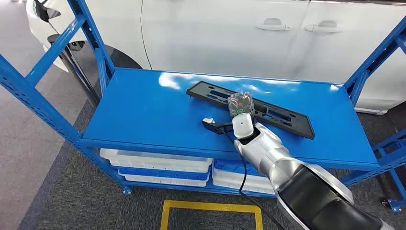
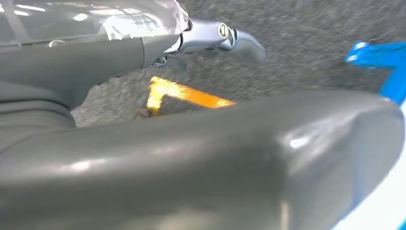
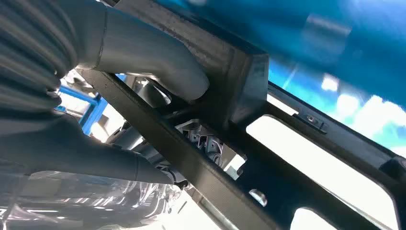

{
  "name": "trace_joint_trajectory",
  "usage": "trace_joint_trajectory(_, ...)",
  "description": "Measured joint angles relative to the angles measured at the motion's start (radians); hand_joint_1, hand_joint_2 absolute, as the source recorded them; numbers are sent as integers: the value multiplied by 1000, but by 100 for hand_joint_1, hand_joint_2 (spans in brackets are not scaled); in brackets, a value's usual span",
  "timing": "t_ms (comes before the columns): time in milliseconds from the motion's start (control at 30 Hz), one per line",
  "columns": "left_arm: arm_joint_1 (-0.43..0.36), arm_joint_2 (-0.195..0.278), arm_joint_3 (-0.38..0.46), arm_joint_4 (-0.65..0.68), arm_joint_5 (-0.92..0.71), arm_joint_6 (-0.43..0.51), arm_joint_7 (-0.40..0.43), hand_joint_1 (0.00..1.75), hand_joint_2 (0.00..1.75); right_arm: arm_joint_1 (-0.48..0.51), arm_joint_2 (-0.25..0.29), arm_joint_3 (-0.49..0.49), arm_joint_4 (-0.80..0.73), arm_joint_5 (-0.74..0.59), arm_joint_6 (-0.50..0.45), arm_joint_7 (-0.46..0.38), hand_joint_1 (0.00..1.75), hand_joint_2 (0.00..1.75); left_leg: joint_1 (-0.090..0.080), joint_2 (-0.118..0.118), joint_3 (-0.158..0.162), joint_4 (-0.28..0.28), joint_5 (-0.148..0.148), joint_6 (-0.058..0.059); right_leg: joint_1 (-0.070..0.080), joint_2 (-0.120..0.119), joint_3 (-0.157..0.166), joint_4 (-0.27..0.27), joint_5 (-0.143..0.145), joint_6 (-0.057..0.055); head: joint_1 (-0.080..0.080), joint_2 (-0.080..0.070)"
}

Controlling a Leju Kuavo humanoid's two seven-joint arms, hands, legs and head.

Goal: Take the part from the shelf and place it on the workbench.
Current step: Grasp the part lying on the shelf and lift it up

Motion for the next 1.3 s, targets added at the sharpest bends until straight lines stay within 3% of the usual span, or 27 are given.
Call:
trace_joint_trajectory(100,-2,0,-1,0,-1,-4,-29,0,0,9,0,-17,0,5,-21,-14,175,175,0,0,1,1,-2,2,-1,0,-67,127,-38,4,0,0)
trace_joint_trajectory(133,-2,0,-2,0,-1,-5,-38,0,44,13,0,-25,0,7,-28,-19,175,175,-1,0,2,2,-3,2,-2,0,-82,149,-34,5,0,0)
trace_joint_trajectory(167,-2,-1,-3,0,-1,-5,-43,0,87,15,0,-32,-1,8,-31,-21,175,175,-1,-1,3,3,-5,2,-3,0,-76,129,-10,4,0,0)
trace_joint_trajectory(233,-2,-4,-5,0,-1,-7,-48,0,175,15,0,-42,-5,9,-37,-25,175,175,-1,-3,7,6,-11,-3,-5,0,-20,1,63,0,0,0)
trace_joint_trajectory(300,-2,-6,-6,0,-2,-11,-54,0,175,14,1,-57,-11,5,-64,-38,175,175,-4,-4,6,12,-17,-11,-1,0,27,-106,100,-7,0,0)
trace_joint_trajectory(400,-1,-6,-8,0,-4,-12,-56,0,175,18,2,-100,-32,-34,-166,-86,175,175,-5,-4,4,11,-20,-26,1,2,35,-127,99,-22,0,0)
trace_joint_trajectory(467,0,-6,-8,0,-3,-11,-44,0,175,19,3,-144,-65,-90,-266,-144,175,175,-4,-2,-5,36,-39,-36,-2,2,40,-134,101,-34,0,0)
trace_joint_trajectory(600,7,-6,-8,0,3,-15,-20,0,175,62,2,-268,-233,-285,-438,-368,175,175,-1,0,-112,266,-141,-48,0,2,50,-137,97,-49,0,0)
trace_joint_trajectory(633,10,-6,-8,0,5,-19,-19,0,175,85,2,-303,-294,-349,-451,-437,175,175,-1,0,-127,294,-140,-48,1,1,53,-137,94,-50,0,0)
trace_joint_trajectory(667,13,-6,-8,0,9,-25,-20,0,175,112,3,-336,-360,-434,-456,-523,175,175,-1,0,-126,285,-122,-47,2,1,57,-136,91,-50,0,0)
trace_joint_trajectory(733,17,-5,-6,0,20,-46,-25,0,175,190,3,-394,-527,-704,-440,-748,175,175,-1,0,-74,165,-50,-41,3,-1,66,-134,83,-46,0,0)
trace_joint_trajectory(800,19,-4,-1,0,32,-67,-23,0,175,284,1,-432,-746,-1042,-353,-952,175,175,-5,-1,-19,50,-10,-33,6,-3,68,-129,75,-39,0,0)
trace_joint_trajectory(833,21,-2,3,0,36,-74,-19,0,175,329,-2,-442,-861,-1189,-276,-1012,175,175,-8,-2,-7,25,-8,-29,7,-4,67,-128,73,-35,0,0)
trace_joint_trajectory(900,27,1,11,0,43,-78,-11,0,175,413,-13,-448,-1078,-1392,-83,-1065,175,175,-9,-3,-3,17,-13,-21,8,-4,67,-129,71,-26,0,0)
trace_joint_trajectory(967,32,3,17,0,48,-76,-4,0,175,487,-24,-447,-1266,-1509,102,-1101,175,175,-5,-2,2,7,-12,-11,7,-3,63,-113,52,-17,0,0)
trace_joint_trajectory(1033,32,4,21,0,50,-72,5,0,175,545,-31,-442,-1407,-1586,244,-1123,175,175,-3,0,7,0,-10,-1,5,-2,26,-25,-4,-11,0,0)
trace_joint_trajectory(1100,33,5,25,0,51,-71,13,0,175,595,-37,-437,-1505,-1624,328,-1131,175,175,-3,0,8,0,-11,3,2,-3,-37,109,-62,-5,0,0)
trace_joint_trajectory(1133,33,5,27,0,51,-71,15,0,175,617,-39,-435,-1542,-1632,353,-1132,175,175,-3,0,8,1,-12,3,-1,-3,-58,150,-71,-3,0,0)
trace_joint_trajectory(1167,33,5,29,0,52,-71,17,0,175,635,-40,-433,-1571,-1638,377,-1132,175,175,-3,0,9,2,-13,3,-3,-3,-62,154,-60,0,0,0)
trace_joint_trajectory(1200,34,5,31,0,52,-70,20,0,175,649,-41,-432,-1596,-1644,408,-1132,175,175,-2,0,10,3,-14,1,-6,-4,-44,117,-31,1,0,0)
trace_joint_trajectory(1233,34,5,34,0,52,-68,22,0,175,662,-41,-430,-1616,-1649,445,-1132,175,175,-2,0,11,5,-16,-1,-9,-4,-11,49,5,2,0,0)
trace_joint_trajectory(1300,34,5,37,0,52,-62,26,0,175,692,-38,-421,-1647,-1648,529,-1132,175,175,-3,0,12,11,-21,-10,-9,-5,54,-81,52,-3,0,0)
